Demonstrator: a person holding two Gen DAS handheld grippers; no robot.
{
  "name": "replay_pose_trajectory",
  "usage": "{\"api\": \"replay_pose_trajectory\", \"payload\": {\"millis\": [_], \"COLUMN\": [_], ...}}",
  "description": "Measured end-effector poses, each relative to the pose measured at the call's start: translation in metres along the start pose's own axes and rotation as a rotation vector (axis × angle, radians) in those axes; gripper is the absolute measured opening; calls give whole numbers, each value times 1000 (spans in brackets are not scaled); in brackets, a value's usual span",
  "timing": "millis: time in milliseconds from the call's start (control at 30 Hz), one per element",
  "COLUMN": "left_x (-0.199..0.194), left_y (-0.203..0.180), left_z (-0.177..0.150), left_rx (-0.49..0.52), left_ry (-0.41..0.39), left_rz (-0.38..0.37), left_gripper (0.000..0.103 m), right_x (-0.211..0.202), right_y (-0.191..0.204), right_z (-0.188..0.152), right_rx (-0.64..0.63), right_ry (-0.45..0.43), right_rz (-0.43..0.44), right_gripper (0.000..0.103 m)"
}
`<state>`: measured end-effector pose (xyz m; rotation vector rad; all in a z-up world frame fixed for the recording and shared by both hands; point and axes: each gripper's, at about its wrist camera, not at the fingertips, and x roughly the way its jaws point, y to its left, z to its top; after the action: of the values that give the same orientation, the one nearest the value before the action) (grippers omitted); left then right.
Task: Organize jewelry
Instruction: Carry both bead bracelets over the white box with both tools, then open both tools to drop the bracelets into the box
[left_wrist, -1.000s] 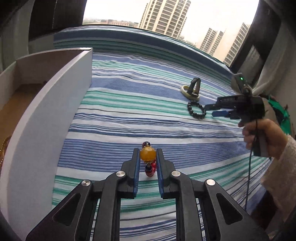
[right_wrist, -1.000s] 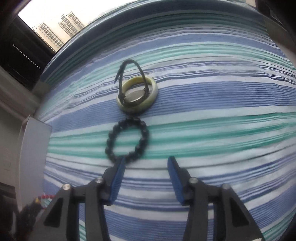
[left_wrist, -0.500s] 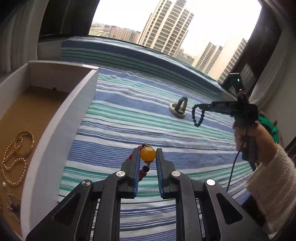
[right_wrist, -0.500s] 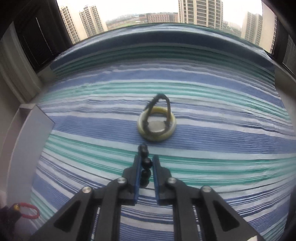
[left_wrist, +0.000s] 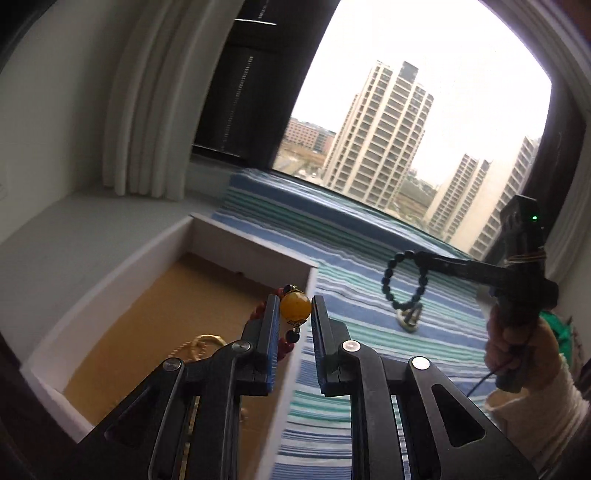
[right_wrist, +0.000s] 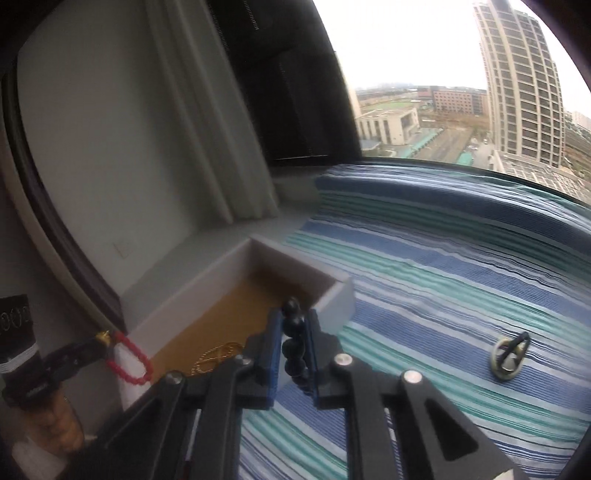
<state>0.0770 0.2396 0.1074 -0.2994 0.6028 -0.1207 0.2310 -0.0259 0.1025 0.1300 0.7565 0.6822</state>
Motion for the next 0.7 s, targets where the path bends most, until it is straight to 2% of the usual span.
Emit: {"api": "replay_pose_trajectory", "payload": {"millis": [133,267,433,600,667,700], "left_x": [9,35,70,86,87,87], "left_y": [53,97,116,115,113,112], "left_z": [-10,-29,-51,-58,-60,-60], "left_rx": [-16,-37,-4,7,2,-1], "left_ry": [25,84,140,153,157,157], "left_rz": [174,289,395,471,507,524], "left_gripper": [15,15,15,17,31,52], "right_x": [55,112,173,202,204,204], "right_y": [57,95,110,102,101,99], "right_z": [-2,-23,-58,-84,-89,-91], "right_rx": [-55,-99,-159,-183,-191,-193], "right_ry": [75,179,289,339,335,342], "right_rz": [100,141,97,37,3,-7], "right_gripper": [12,12,12,12,13,17]}}
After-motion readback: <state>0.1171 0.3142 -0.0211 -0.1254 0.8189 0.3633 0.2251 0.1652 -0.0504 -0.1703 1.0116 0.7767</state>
